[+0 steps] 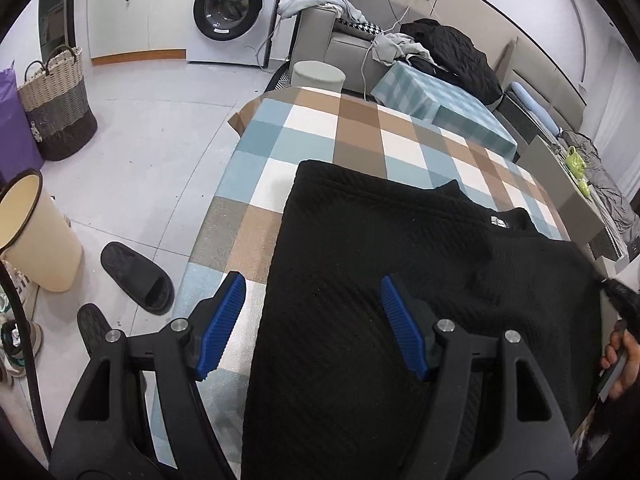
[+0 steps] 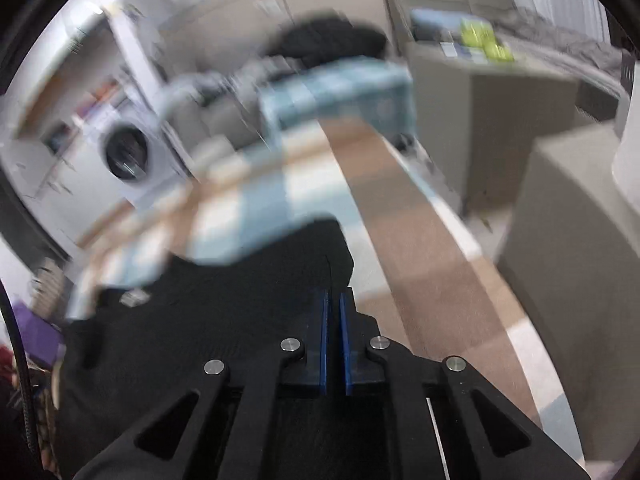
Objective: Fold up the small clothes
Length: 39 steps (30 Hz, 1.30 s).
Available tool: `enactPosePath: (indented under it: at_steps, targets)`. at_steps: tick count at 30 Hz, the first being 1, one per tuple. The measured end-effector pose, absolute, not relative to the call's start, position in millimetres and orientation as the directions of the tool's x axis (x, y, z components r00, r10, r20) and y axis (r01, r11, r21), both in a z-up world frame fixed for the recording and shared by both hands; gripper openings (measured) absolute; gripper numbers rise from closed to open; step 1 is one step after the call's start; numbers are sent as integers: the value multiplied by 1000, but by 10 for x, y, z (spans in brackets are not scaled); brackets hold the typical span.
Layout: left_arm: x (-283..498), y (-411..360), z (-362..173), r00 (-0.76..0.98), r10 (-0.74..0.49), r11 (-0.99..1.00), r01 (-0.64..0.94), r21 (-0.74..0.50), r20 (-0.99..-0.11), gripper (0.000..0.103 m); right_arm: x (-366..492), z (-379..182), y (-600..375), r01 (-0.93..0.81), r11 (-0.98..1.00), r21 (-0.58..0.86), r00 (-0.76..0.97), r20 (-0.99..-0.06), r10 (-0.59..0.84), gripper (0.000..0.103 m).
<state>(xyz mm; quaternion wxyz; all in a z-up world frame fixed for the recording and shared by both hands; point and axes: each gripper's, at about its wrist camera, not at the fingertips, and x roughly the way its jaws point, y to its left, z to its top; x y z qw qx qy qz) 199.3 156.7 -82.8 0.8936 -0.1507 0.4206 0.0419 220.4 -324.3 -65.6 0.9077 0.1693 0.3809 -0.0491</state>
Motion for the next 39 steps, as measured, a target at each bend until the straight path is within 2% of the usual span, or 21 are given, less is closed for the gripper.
enactPosePath:
  at_steps: [3, 8, 11, 14, 15, 16, 31, 39]
  targets:
    - [1990, 1567, -833, 639, -39, 952, -209, -222, -768, 67, 2084, -511, -3275, 225, 944, 241, 751, -661, -10, 4]
    - [1957, 1605, -843, 635, -39, 946, -225, -232, -772, 67, 2179, -719, -3473, 335, 899, 282, 680, -733, -23, 5]
    - [1898, 1588, -811, 635, -43, 949, -216, -231, -771, 67, 2214, -794, -3485, 337, 891, 305, 639, -769, 22, 13]
    - [1829, 1558, -790, 634, -38, 954, -208, -217, -772, 67, 2114, -748, -3476, 298, 901, 315, 637, -768, 58, 32]
    - [1801, 1545, -787, 632, -34, 955, -207, -212, -774, 67, 2069, -728, -3465, 289, 902, 319, 637, -768, 67, 41]
    - [1755, 1525, -782, 632, -34, 956, -207, -210, -774, 67, 2009, -704, -3464, 283, 902, 326, 638, -766, 77, 44]
    - [1014, 860, -831, 612, -74, 984, -83, -157, -787, 67, 863, -701, -3022, 108, 947, 301, 553, -810, 195, 46]
    - [835, 468, -899, 594, -122, 991, 29, -130, -795, 67, 653, -622, -2514, -35, 962, 269, 572, -784, 240, 47]
